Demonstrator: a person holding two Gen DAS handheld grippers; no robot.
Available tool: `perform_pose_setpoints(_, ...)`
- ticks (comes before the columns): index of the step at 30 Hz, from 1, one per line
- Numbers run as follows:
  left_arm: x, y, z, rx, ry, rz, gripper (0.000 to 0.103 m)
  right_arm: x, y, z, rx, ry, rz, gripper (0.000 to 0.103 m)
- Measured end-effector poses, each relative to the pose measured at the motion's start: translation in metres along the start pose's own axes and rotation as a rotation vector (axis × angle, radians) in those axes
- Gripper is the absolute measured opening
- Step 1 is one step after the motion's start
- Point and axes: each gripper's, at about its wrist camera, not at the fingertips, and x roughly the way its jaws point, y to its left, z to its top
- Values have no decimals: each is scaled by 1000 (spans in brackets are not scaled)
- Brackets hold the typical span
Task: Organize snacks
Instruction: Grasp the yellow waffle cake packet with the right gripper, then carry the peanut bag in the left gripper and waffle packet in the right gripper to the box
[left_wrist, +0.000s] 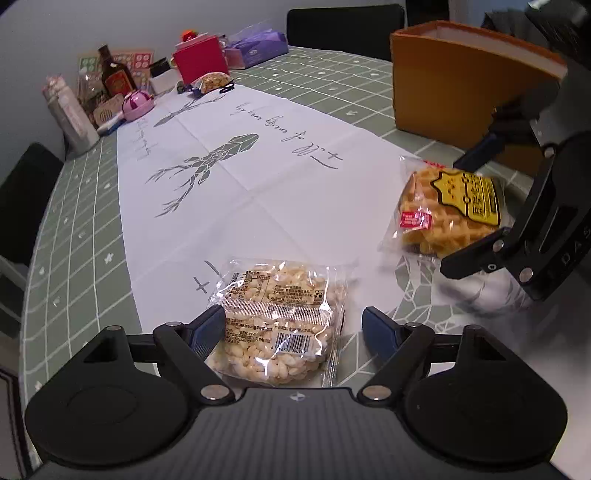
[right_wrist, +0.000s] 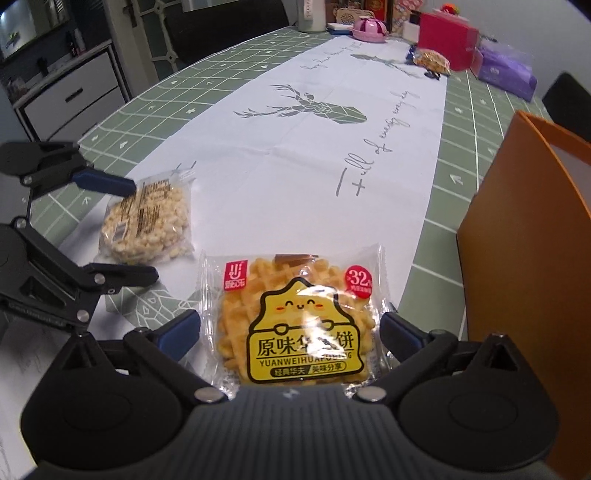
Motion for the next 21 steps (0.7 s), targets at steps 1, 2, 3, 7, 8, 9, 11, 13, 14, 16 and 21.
perform_pose_setpoints(1,-1,0,0,6,-5,-5,88,2,4,-1,-25,6,-19,100)
perform_pose_setpoints(2,-2,-1,0,10,-2,2,82,4,8,-4,-61,11,-46,100)
perform_pose_setpoints(3,-2,-1,0,20,0,15,76,4,8,-5,-59,1,-42,100)
perform_pose_setpoints(7,-6,-1,-2,39,-13,8,65,-1,3,0,-44,9,-30,82)
perform_pose_setpoints(8,-7,-1,-2,44,-16,9,64,-2,3,1,-50,12,-30,81)
perform_pose_setpoints(9,-8,-1,-2,48,-16,8,63,-3,2,1,-48,14,-26,80)
perform_pose_setpoints(11,-11,-2,-3,58,-29,9,54,-5,1,2,-40,18,-18,78)
perform_pose_setpoints(13,-15,-1,0,58,-39,6,47,-8,-2,4,-27,20,-6,76)
perform_pose_setpoints(14,-17,0,1,51,-42,0,44,-10,-3,5,-17,19,0,75)
perform_pose_setpoints(16,-20,4,2,33,-47,-9,41,-12,-5,7,-4,19,5,73)
perform_pose_setpoints(21,-30,14,2,17,-66,-18,27,-15,-5,7,10,14,13,72)
